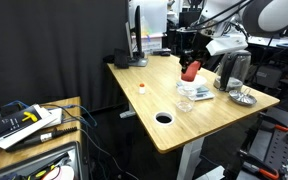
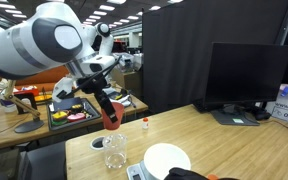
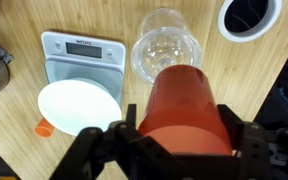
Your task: Pour some of the contents in the orange cup into the white bowl
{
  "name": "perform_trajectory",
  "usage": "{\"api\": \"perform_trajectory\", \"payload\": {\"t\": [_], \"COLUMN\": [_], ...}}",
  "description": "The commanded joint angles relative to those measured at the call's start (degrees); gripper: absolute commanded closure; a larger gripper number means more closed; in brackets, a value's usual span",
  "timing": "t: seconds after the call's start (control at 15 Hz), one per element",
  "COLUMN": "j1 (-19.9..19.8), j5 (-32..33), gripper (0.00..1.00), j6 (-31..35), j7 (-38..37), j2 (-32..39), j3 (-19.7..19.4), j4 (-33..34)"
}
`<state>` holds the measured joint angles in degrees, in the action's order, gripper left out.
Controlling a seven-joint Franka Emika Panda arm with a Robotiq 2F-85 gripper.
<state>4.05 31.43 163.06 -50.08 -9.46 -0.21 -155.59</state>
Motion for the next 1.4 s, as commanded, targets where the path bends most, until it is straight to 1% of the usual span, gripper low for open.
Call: {"api": "perform_trajectory", "payload": {"t": [0.0,0.2,0.33,0.4,0.53,1.13,1.2,1.33], "j1": [-3.0,-6.1,-7.0,-8.4,-8.4,-8.3,-7.6,-6.3], "j5": [-9.7,-15.2,-18.6,-17.4,-18.7,-18.7,-20.0,-24.3], "gripper": [0.46,0.46,0.46,0.21,0.21,0.21,0.46,0.46], "j6": [-4.2,-7.6,-9.2,-6.6,-7.6,-7.9,-7.5,-7.1], "j7": [13.1,20.3,23.4,21.7,22.9,22.8,23.5,24.0], "j2": [-3.8,-5.5,-6.4,-5.4,-6.0,-6.0,-5.1,-2.5], "j3": [-0.3,-0.1,0.2,1.5,1.4,1.7,1.3,1.1], "j4": [-0.6,0.5,1.0,0.5,0.6,0.6,1.5,3.9]}}
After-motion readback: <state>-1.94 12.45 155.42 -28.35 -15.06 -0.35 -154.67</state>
